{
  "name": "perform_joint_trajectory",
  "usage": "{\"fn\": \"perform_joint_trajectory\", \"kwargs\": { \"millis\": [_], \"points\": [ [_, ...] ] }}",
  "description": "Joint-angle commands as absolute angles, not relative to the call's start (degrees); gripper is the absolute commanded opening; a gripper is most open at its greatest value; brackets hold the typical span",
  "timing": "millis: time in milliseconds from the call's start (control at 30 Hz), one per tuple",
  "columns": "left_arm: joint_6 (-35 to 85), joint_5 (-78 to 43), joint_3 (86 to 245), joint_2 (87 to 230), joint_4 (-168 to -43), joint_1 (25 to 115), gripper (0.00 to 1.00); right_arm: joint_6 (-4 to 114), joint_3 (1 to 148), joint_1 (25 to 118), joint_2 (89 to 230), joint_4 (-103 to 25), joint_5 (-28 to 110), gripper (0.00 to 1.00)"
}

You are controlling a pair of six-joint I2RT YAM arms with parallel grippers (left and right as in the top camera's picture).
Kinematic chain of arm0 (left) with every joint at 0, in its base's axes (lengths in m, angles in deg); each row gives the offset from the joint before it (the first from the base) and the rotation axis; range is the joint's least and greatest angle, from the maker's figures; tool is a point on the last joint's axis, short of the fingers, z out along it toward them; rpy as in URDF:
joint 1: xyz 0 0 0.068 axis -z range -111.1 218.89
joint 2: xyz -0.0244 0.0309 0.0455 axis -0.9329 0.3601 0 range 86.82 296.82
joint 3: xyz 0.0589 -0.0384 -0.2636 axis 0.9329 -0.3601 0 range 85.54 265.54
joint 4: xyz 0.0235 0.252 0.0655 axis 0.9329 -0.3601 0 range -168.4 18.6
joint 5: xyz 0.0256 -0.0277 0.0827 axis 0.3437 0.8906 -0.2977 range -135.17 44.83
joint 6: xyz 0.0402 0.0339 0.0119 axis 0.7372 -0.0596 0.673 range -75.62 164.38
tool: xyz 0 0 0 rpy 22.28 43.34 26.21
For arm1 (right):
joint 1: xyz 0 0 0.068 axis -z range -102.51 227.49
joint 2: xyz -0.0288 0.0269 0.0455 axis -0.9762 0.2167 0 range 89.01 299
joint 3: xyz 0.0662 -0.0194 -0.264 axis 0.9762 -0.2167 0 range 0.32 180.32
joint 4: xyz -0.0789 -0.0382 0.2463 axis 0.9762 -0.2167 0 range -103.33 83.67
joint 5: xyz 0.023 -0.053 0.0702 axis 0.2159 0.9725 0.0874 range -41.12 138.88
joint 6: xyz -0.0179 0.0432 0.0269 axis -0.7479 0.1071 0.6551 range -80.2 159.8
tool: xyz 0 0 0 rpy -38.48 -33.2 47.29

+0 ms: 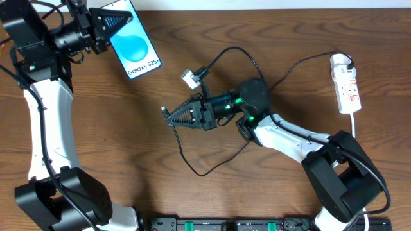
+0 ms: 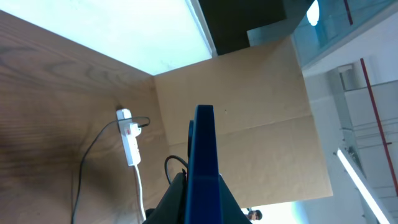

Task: Plug charger to phone and switch on socket
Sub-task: 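Lift the plug with the right gripper toward the phone's bottom edge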

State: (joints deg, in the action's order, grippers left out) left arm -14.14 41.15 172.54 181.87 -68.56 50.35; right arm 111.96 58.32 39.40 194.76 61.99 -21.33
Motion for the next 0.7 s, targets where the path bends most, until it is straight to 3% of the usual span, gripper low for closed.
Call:
{"fn": "perform_joint_trajectory", "kwargs": {
  "millis": [0,300,667],
  "points": [
    [-15.6,42.8,173.0,180.8,-68.2,50.6,0.07,121.1,58.4,40.0,194.9,65.4,-20.1,0.01],
    [-13.8,42.9,173.0,180.8,-68.2,54.1,0.07,127.8,58.4,40.1,194.9,71.1,-15.9,0.01],
    [-11.8,43.0,173.0,180.8,-68.0,55.3,0.07,127.2,58.4,41.5,194.9,74.1,-9.3,0.01]
  ]
}}
